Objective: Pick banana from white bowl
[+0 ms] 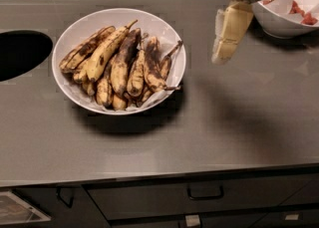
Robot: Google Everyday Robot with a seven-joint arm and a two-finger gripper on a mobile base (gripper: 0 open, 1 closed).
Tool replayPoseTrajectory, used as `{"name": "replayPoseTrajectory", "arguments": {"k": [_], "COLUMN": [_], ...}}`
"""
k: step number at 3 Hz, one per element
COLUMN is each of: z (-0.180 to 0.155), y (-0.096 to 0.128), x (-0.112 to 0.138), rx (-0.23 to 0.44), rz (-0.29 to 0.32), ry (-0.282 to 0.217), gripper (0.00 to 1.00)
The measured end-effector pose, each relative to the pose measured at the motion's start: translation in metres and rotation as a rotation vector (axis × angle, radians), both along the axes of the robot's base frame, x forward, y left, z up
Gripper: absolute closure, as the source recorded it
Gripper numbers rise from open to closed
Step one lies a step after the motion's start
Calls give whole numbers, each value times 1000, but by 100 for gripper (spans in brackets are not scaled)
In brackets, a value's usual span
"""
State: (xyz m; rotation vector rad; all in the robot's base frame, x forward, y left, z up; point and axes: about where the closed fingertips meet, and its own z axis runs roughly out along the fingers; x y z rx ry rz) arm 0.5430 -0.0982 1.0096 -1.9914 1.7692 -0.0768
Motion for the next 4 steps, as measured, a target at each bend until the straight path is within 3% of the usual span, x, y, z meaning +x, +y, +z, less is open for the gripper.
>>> {"name": "replayPoseTrajectory", "arguments": {"k": [1,2,3,4], "z": [3,3,9,9], "y": [7,27,67,67], "x": [4,23,51,51], "rx": [-2,-33,-43,-43], "rz": [12,70,171,172], "ry": [-11,-14,-35,-35], "gripper": [0,0,0,0]}}
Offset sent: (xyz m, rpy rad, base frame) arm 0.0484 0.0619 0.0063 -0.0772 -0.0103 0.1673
